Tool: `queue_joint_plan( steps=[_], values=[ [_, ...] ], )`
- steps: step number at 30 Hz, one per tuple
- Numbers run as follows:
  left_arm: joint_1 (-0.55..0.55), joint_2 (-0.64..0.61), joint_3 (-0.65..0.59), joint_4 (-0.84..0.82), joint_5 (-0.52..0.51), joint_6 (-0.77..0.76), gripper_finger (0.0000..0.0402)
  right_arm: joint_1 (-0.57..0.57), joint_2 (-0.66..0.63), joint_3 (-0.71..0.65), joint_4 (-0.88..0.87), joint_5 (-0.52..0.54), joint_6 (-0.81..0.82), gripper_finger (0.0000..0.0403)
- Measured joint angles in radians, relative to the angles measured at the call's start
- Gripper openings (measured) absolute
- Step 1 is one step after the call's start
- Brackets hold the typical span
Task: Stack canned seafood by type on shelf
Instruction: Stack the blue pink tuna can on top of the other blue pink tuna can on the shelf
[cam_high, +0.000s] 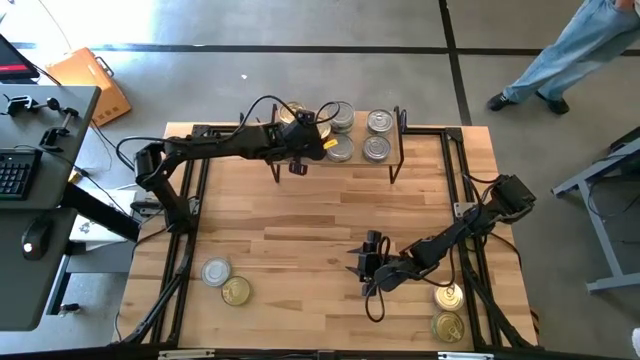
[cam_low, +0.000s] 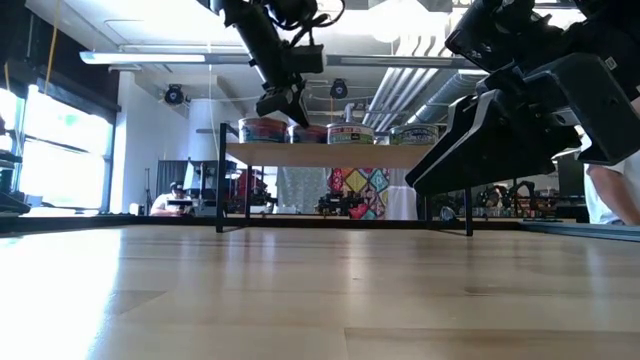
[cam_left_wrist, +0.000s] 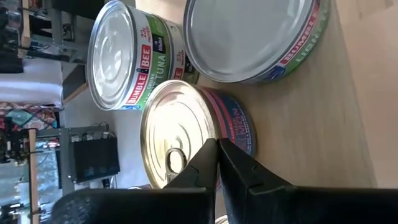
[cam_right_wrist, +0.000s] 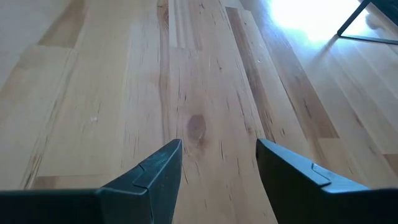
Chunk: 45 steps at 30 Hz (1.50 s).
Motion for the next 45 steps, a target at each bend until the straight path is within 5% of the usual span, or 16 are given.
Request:
queue_joint_plan(
  steps=[18, 24, 30, 37, 45],
  values=[
    [-0.002, -0.093, 0.003, -0.002, -0.017, -0.017, 0.0001, 0.000, 0.000, 0.000, -0.008, 0.000, 0.000, 0.0199],
    [0.015, -0.088, 0.003, -0.011, 0.207, -0.082, 0.0009, 0.000, 0.000, 0.000, -0.008, 0.000, 0.000, 0.0199],
    [0.067, -0.086, 0.003, -0.009, 0.338, -0.133, 0.0087, 0.000, 0.000, 0.000, -0.007, 0.000, 0.002, 0.0199],
    [0.106, -0.037, 0.003, -0.028, 0.334, -0.093, 0.0161, 0.000, 0.000, 0.000, -0.007, 0.000, 0.004, 0.0199],
    [0.094, 0.019, 0.005, -0.030, 0.201, -0.039, 0.0119, 0.000, 0.000, 0.000, -0.004, 0.000, 0.001, 0.0199]
  ],
)
